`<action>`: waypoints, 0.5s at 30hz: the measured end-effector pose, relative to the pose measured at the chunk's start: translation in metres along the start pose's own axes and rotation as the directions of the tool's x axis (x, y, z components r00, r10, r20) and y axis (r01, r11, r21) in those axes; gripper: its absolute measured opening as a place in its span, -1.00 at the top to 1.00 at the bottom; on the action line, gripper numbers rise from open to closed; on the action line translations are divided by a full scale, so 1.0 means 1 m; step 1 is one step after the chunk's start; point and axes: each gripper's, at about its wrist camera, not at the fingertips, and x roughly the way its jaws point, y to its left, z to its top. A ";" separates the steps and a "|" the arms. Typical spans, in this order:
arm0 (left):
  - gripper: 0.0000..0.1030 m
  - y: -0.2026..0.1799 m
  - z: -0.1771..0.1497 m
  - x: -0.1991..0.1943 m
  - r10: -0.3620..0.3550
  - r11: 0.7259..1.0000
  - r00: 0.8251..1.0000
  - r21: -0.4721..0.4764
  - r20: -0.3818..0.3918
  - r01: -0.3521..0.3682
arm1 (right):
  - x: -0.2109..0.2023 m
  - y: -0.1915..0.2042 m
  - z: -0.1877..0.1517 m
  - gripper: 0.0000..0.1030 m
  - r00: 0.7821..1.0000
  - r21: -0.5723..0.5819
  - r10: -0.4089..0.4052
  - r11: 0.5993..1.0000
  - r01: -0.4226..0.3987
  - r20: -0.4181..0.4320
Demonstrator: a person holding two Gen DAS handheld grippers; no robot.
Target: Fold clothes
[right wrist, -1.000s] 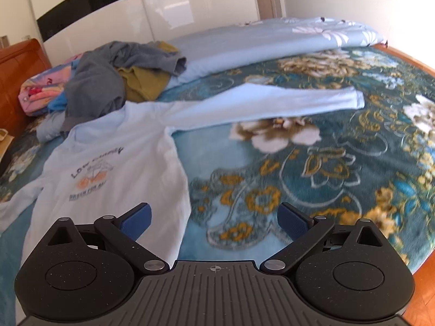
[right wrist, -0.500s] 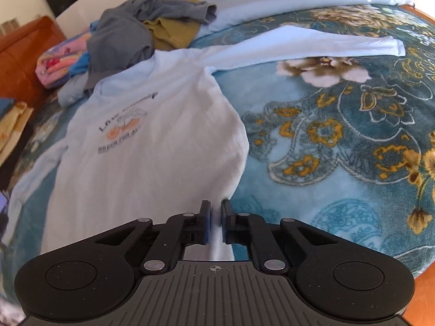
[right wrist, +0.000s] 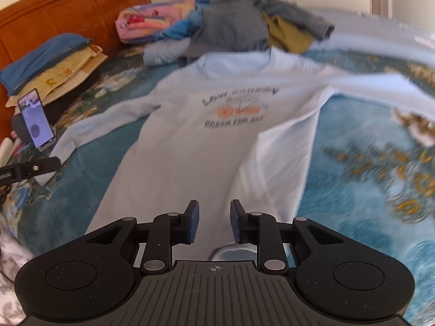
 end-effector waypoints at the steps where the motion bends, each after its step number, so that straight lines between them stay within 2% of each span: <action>1: -0.02 -0.001 0.000 0.001 -0.004 1.000 1.000 0.001 -0.001 0.004 | -0.006 -0.011 -0.001 0.53 1.000 0.026 -0.019 0.999 0.019 0.013; 5: -0.03 -0.004 -0.001 0.004 -0.016 1.000 1.000 0.008 -0.006 0.016 | -0.016 -0.064 -0.009 0.46 0.996 0.197 -0.089 0.976 0.087 -0.003; 8: -0.04 -0.007 -0.001 0.006 -0.020 1.000 1.000 0.014 -0.010 0.020 | -0.016 -0.083 -0.018 0.46 0.999 0.287 -0.044 0.957 0.046 -0.014; 11: -0.05 -0.008 -0.002 0.004 -0.017 1.000 1.000 0.023 -0.011 0.017 | -0.005 -0.081 -0.023 0.44 0.999 0.337 0.031 0.941 -0.020 -0.026; 15: -0.06 -0.008 -0.002 0.000 -0.009 1.000 1.000 0.029 -0.006 0.009 | 0.010 -0.065 -0.024 0.39 0.997 0.326 0.047 0.945 -0.026 -0.055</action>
